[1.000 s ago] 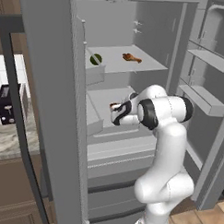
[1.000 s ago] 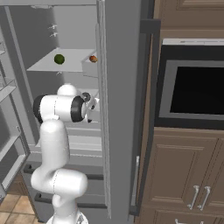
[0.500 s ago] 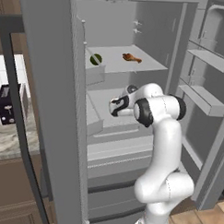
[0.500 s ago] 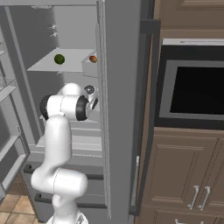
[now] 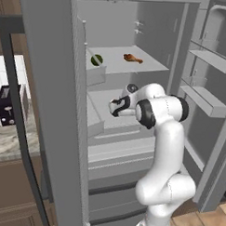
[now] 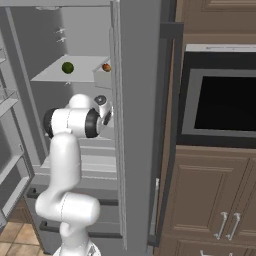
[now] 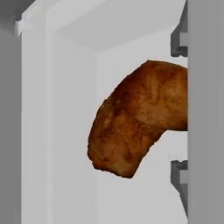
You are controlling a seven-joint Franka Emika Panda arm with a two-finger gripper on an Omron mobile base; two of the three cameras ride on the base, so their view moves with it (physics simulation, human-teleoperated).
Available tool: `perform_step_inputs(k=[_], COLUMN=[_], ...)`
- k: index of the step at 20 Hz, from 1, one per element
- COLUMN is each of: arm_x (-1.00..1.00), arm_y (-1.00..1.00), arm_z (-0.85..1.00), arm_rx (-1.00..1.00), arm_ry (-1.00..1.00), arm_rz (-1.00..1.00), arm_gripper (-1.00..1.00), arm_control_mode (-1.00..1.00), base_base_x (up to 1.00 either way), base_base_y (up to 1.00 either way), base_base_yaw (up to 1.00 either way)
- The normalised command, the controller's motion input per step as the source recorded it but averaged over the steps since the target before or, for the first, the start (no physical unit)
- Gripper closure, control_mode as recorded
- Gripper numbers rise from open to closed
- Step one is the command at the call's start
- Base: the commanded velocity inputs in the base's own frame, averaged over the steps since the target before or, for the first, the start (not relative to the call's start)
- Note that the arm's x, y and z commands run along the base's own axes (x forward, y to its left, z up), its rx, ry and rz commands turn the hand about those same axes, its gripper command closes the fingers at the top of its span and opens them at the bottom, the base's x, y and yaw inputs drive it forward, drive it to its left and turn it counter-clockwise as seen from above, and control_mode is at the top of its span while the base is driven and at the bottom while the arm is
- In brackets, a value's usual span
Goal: Place one lime and one chicken drumstick in each tupperware on the nearby counter, to pack two identical lunches.
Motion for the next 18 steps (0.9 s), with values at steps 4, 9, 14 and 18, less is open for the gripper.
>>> perform_step_inputs(k=[4, 9, 14, 18], arm_x=[-0.55, 0.09, 0.1, -0.93], arm_y=[0.29, 0.05, 0.0, 0.0], arm_z=[-0.79, -0.48, -0.12, -0.39], arm_rx=[0.0, 0.0, 0.0, 0.0], arm_ry=[0.0, 0.0, 0.0, 0.05], arm_rz=[-0.05, -0.05, 0.0, 0.0], arm_gripper=[-1.0, 1.0, 1.0, 1.0], arm_control_mode=[-1.0, -1.0, -1.0, -1.0], base_base_x=[0.0, 0.0, 0.0, 0.0], base_base_y=[0.0, 0.0, 0.0, 0.0], base_base_yaw=[0.0, 0.0, 0.0, 0.0])
